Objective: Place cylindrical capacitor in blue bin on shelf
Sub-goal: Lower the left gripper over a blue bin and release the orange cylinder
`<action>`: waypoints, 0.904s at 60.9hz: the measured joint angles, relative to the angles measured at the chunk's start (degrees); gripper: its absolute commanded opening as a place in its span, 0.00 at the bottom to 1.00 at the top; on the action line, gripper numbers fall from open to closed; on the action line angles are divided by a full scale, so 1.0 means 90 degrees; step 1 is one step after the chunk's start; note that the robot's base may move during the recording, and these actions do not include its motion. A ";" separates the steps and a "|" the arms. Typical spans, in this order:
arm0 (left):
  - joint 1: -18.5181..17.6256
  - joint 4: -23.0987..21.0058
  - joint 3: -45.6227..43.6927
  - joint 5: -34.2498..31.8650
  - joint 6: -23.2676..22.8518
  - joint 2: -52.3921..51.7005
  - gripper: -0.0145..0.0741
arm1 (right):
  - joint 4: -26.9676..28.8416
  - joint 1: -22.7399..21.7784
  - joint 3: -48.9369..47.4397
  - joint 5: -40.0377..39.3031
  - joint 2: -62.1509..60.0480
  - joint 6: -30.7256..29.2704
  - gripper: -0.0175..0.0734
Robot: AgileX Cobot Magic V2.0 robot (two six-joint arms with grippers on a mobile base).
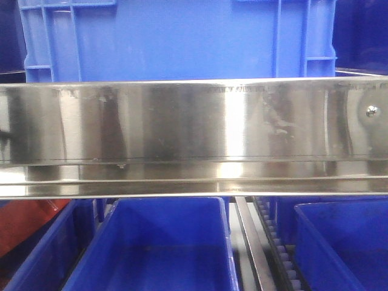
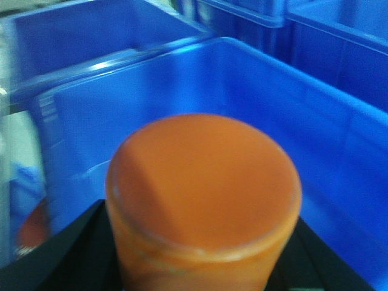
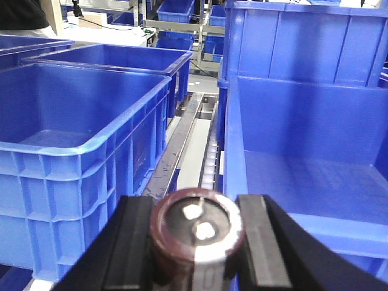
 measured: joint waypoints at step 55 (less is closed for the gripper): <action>-0.0024 -0.0161 -0.0693 0.0206 0.0000 0.1060 0.70 | 0.0203 0.0011 0.0000 -0.0063 0.0000 0.0000 0.01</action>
